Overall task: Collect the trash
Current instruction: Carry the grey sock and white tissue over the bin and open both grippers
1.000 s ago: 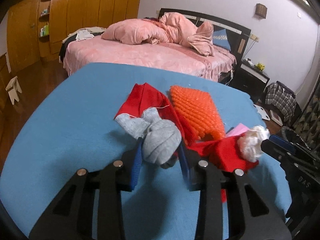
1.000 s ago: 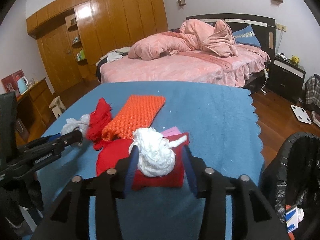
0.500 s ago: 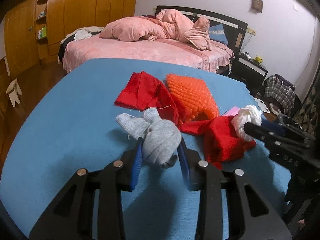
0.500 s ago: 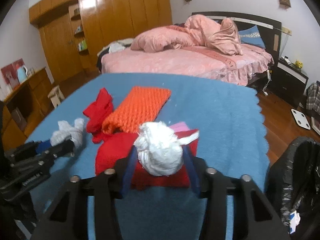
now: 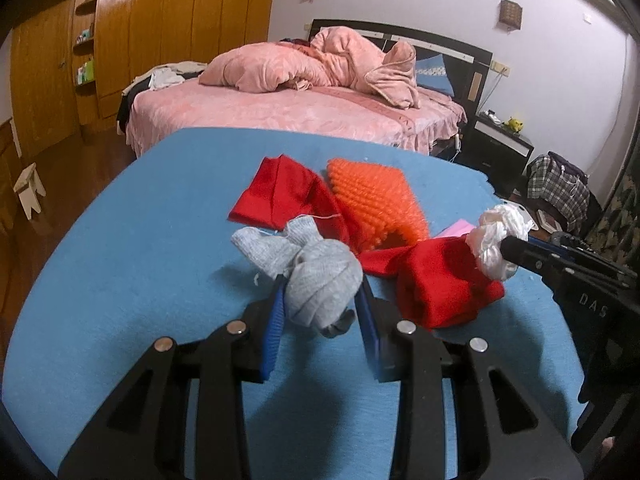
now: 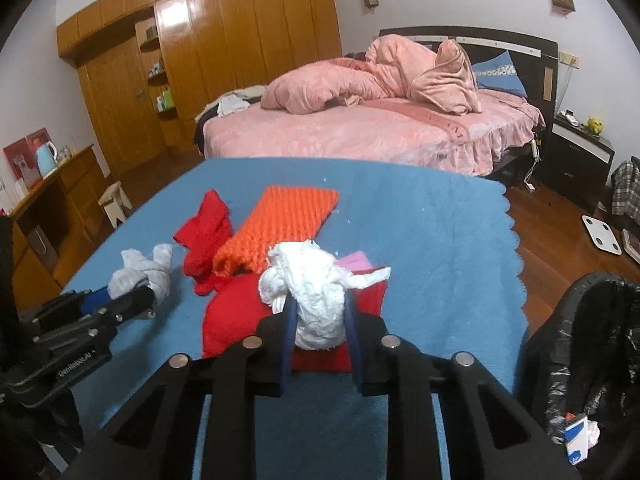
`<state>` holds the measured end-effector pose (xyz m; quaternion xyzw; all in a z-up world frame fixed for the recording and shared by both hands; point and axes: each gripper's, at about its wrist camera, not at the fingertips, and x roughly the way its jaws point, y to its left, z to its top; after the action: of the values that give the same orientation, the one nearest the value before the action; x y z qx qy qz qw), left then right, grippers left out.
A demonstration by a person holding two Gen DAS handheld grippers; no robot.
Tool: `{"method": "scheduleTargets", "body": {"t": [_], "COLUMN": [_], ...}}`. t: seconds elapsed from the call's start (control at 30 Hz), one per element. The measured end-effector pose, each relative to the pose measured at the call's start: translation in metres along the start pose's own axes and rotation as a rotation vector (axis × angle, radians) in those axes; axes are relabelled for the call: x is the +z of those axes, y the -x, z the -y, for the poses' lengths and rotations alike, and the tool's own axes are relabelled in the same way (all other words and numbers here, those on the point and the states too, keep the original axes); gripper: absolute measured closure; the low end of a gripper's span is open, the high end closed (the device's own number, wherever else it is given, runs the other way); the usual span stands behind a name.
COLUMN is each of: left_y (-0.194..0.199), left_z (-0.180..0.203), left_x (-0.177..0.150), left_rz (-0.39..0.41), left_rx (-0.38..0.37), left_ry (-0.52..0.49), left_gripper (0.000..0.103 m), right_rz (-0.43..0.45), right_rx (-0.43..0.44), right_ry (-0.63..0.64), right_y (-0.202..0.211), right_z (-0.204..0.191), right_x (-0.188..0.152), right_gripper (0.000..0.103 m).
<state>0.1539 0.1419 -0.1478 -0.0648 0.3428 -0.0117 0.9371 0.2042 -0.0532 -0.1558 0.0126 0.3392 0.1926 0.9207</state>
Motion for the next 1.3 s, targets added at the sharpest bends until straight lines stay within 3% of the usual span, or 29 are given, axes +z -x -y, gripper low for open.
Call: {"method": "scheduleTargets", "body": {"t": [0.3, 0.7, 1.3], "left_y": [0.027, 0.049, 0.067], "left_z": [0.027, 0.08, 0.188], "left_x": [0.014, 0.022, 0.013], "left_rz": [0.061, 0.082, 0.11], "left_rx": [-0.032, -0.111, -0.288], "left_ry": [-0.036, -0.088, -0.22], "left_gripper": [0.07, 0.07, 0.07], "right_rz": [0.063, 0.144, 0.212], "right_rx": [0.003, -0.034, -0.195], "right_ry": [-0.035, -0.06, -0.151], "right_y": [0.036, 0.094, 0.174], "right_z": [0.011, 0.036, 0.115], "right_x": [0.01, 0.011, -0.015], "right_gripper": [0.08, 0.08, 0.08]}}
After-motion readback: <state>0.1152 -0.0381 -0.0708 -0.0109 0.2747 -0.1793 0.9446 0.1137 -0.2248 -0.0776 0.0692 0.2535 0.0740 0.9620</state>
